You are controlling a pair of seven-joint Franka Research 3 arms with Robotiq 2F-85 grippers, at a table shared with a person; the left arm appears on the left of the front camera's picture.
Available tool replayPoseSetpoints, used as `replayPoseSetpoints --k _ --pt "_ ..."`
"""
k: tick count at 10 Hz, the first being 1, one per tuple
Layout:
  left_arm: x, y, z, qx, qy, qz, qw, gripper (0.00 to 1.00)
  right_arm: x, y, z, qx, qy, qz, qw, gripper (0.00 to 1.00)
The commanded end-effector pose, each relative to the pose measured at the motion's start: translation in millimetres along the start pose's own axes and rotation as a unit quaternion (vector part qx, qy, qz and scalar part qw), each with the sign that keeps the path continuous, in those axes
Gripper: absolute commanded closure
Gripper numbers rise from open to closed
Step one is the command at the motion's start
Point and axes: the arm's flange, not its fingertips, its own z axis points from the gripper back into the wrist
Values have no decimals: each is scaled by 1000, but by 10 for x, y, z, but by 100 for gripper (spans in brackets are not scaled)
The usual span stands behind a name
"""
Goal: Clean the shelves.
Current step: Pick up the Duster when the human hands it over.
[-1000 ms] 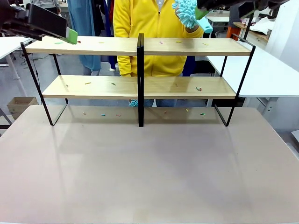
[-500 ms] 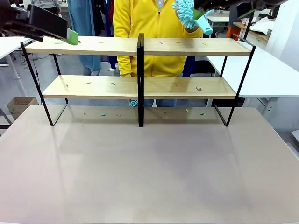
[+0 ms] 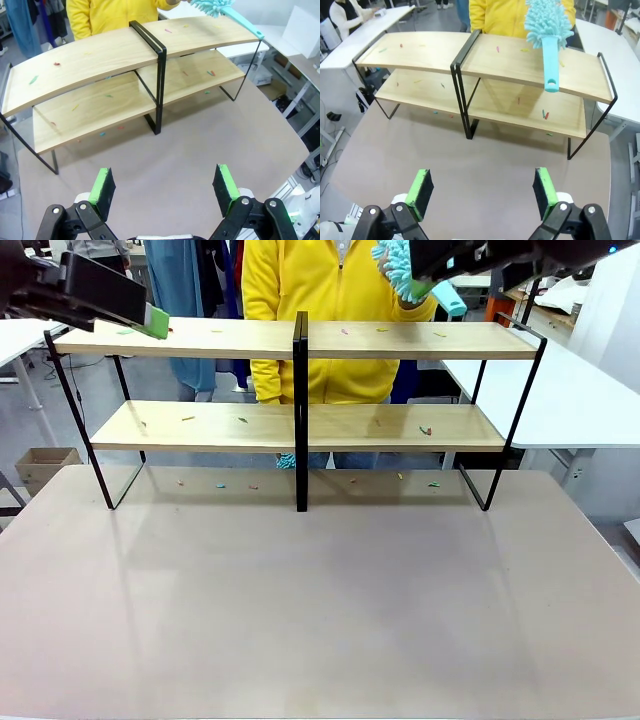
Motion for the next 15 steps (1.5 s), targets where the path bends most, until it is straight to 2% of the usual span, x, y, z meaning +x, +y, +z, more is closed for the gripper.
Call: replayPoseSetpoints --k 1,3,12,13,14,15 --pt "-188 91 -38 -7 4 -11 1000 0 -221 4 -77 12 1 -23 1000 0" --pt "-186 97 -49 -9 7 -14 1000 0 -335 -21 -133 10 7 -36 999 0" --pt "-170 117 -82 -6 13 -16 1000 0 -279 -45 -83 13 -43 -50 998 0" --pt "-161 118 -81 5 26 0 1000 0 -223 -40 -23 9 -25 -25 999 0" --pt "-9 37 -52 -3 10 -5 1000 0 -223 -40 -23 9 -25 -25 999 0" --pt "-9 37 -52 -3 10 -5 1000 0 -223 -40 -23 9 -25 -25 999 0"
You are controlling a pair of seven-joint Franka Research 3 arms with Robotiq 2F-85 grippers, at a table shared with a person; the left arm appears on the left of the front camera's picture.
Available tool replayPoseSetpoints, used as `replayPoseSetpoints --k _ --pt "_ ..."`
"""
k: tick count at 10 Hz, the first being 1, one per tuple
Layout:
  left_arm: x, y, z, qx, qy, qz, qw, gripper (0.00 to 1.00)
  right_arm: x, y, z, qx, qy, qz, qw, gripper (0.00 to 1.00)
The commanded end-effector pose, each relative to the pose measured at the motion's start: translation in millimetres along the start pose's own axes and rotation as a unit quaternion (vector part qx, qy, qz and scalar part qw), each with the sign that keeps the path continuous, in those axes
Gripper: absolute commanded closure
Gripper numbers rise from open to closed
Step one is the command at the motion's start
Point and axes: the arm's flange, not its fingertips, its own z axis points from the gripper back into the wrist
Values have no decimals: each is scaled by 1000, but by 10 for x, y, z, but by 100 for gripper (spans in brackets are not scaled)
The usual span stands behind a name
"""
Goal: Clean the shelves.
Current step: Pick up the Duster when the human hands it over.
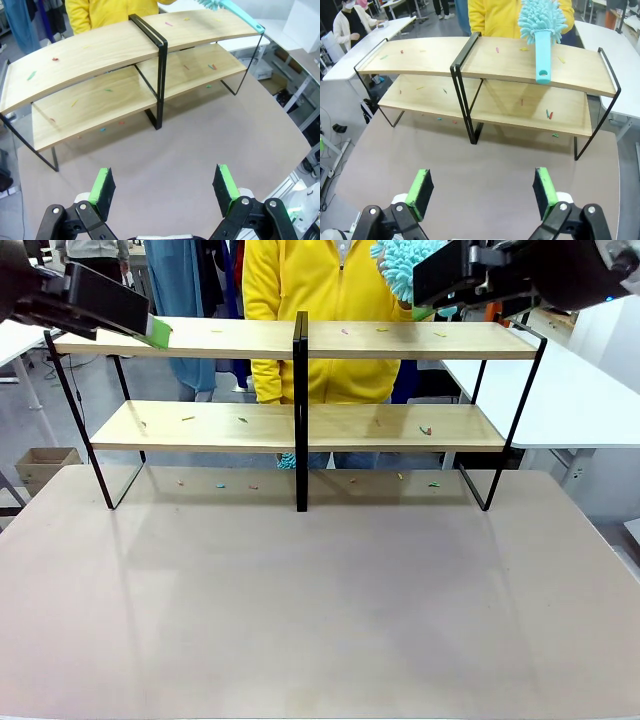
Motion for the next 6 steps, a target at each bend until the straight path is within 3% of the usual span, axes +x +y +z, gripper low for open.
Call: replayPoseSetpoints --k 1,6 --pt "7 -6 7 -1 -5 -1 1000 0 8 9 13 0 2 2 1000 0" --pt "7 -6 7 -1 -5 -1 1000 0 8 9 13 0 2 2 1000 0"
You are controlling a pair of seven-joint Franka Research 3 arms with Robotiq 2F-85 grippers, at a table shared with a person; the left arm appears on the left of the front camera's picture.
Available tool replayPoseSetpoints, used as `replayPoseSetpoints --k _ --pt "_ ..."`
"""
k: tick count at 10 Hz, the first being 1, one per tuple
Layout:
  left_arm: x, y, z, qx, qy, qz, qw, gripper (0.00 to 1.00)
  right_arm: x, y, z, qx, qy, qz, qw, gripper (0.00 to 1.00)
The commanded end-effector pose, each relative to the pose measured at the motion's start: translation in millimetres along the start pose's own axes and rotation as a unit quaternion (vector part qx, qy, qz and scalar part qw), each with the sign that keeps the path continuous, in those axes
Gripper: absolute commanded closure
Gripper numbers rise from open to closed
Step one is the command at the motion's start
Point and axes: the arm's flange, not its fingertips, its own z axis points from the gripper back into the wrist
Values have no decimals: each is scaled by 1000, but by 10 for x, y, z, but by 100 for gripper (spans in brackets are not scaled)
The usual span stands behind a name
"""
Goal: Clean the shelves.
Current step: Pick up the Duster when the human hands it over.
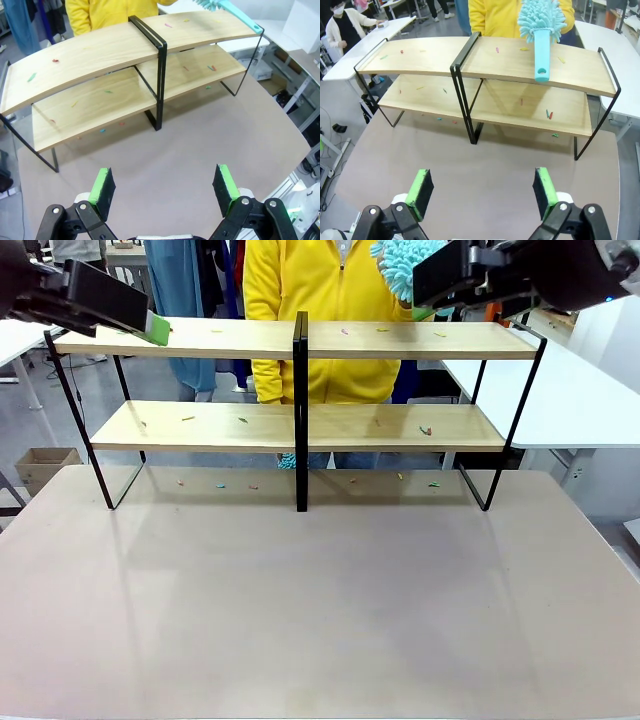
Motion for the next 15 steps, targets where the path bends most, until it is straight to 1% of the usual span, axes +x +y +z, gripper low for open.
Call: replayPoseSetpoints --k 1,2,3,4,5,6,7,8,9,10,11,12,13,14,15 --pt "-8 -1 -8 -1 -3 -1 1000 0 8 9 13 0 2 2 1000 0" --pt "-8 -1 -8 -1 -3 -1 1000 0 0 0 0 0 0 0 1000 0" --pt "-8 -1 -8 -1 -3 -1 1000 0 248 -386 -206 47 50 -45 997 0" --pt "-8 -1 -8 -1 -3 -1 1000 0 460 -859 -323 96 83 -105 986 0" --pt "-8 -1 -8 -1 -3 -1 1000 0 601 -1326 -405 171 102 -169 965 0" --pt "-8 -1 -8 -1 -3 -1 1000 0 647 -1643 -518 228 128 -216 941 0" --pt "-8 -1 -8 -1 -3 -1 1000 0 649 -1711 -641 165 120 -313 927 0" --pt "-8 -1 -8 -1 -3 -1 1000 0 438 -1380 -577 131 79 -163 975 0" --pt "-8 -1 -8 -1 -3 -1 1000 0 520 -1766 -703 166 98 -234 953 0" --pt "-8 -1 -8 -1 -3 -1 1000 0 474 -1593 -648 147 75 -224 960 0" --pt "-8 -1 -8 -1 -3 -1 1000 0 667 -1814 -877 222 75 -269 934 0" --pt "-8 -1 -8 -1 -3 -1 1000 0 879 -1942 -1190 248 86 -294 919 0" --pt "-8 -1 -8 -1 -3 -1 1000 0 1120 -1992 -1559 277 91 -300 908 0" --pt "-8 -1 -8 -1 -3 -1 1000 0 1321 -2026 -1905 267 103 -333 898 0" --pt "-8 -1 -8 -1 -3 -1 1000 0 1490 -2012 -2221 273 123 -346 889 0"
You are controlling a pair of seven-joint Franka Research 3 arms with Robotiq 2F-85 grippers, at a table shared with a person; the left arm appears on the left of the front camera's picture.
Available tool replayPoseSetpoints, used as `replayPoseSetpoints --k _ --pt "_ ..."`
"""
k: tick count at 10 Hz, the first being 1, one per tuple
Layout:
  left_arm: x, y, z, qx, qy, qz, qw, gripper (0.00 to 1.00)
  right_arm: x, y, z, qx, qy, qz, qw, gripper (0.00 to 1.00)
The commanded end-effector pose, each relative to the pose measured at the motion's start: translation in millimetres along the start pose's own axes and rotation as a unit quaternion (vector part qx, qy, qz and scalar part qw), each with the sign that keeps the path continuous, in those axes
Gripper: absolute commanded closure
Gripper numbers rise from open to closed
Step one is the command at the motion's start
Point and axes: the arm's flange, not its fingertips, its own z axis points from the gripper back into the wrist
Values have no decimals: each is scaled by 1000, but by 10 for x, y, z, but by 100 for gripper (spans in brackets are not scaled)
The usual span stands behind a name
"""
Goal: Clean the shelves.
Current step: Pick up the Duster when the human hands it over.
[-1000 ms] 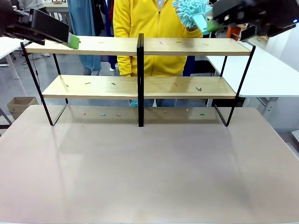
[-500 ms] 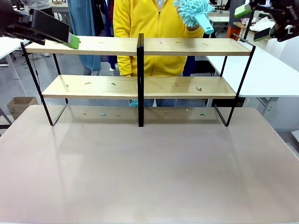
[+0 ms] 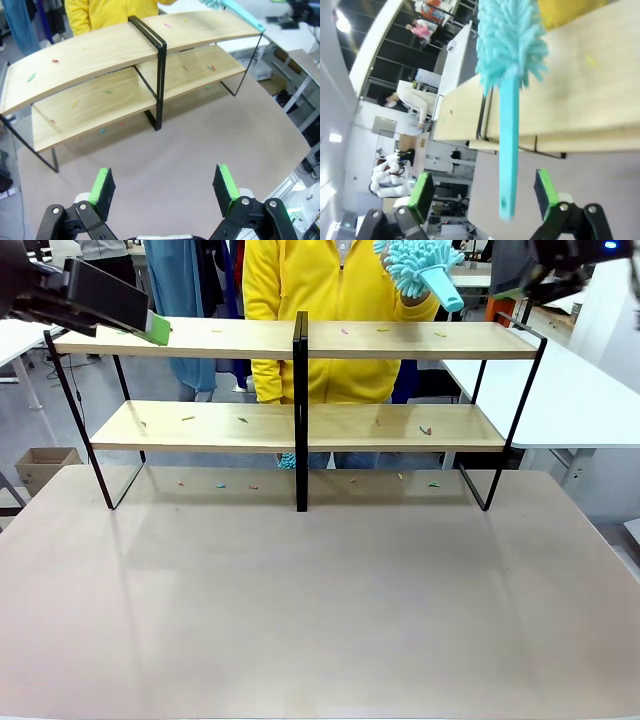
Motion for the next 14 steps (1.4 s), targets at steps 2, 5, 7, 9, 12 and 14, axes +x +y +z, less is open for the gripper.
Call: replayPoseSetpoints --k 2,5,7,9,12,14 --pt "-9 4 -6 0 -3 0 1000 0 480 35 -524 23 36 -27 999 0" --pt "-9 4 -6 0 -3 0 1000 0 504 -126 -567 19 43 -49 998 0" --pt "-9 4 -6 0 -3 0 1000 0 495 -216 -525 32 52 -45 997 0" --pt "-9 4 -6 0 -3 0 1000 0 468 -243 -549 31 61 -48 997 0" --pt "-9 4 -6 0 -3 0 1000 0 457 -269 -534 34 56 -47 997 56" --pt "-9 4 -6 0 -3 0 1000 0 463 -287 -536 33 56 -50 997 61"
